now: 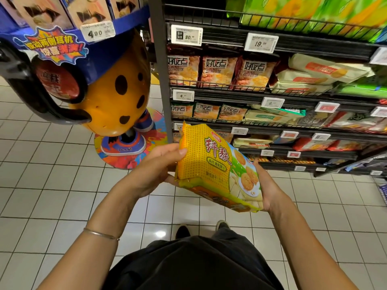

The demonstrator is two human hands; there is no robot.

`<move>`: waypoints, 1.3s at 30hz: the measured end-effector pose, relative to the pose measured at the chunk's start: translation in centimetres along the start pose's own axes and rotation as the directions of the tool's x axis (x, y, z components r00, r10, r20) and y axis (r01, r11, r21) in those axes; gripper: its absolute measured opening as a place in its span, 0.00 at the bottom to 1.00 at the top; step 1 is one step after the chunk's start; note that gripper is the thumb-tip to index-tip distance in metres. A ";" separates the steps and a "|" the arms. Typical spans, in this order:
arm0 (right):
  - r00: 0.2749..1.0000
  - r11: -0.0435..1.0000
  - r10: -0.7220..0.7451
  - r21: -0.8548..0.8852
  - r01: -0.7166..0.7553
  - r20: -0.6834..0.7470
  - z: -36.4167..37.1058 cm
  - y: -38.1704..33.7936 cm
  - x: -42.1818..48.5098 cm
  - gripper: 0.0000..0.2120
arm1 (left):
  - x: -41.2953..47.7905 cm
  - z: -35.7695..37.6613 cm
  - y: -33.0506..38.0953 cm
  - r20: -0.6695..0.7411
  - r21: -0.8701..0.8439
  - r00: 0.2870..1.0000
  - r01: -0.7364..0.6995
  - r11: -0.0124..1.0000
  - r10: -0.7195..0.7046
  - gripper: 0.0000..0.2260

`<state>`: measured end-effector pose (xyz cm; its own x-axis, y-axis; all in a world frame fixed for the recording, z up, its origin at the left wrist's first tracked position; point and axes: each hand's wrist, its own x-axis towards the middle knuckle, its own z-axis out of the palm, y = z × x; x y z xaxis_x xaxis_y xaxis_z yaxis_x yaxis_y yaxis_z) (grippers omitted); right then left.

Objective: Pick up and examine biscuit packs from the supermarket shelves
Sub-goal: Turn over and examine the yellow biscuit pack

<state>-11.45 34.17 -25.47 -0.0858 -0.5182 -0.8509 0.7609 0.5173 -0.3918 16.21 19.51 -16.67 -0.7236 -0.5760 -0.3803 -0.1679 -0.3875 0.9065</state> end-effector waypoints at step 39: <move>0.997 0.998 -0.051 -0.021 0.052 0.059 0.2 0.4 -1.0 0.31 | 0.9 -1.3 -2.0 -0.066 -0.442 0.941 0.271 0.855 -0.332 0.16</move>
<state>-10.91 34.79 -24.75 -0.0868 -0.5830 -0.8078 0.7418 0.5035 -0.4430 16.76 18.83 -19.10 -0.5810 -0.4605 -0.6711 -0.0436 -0.8058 0.5906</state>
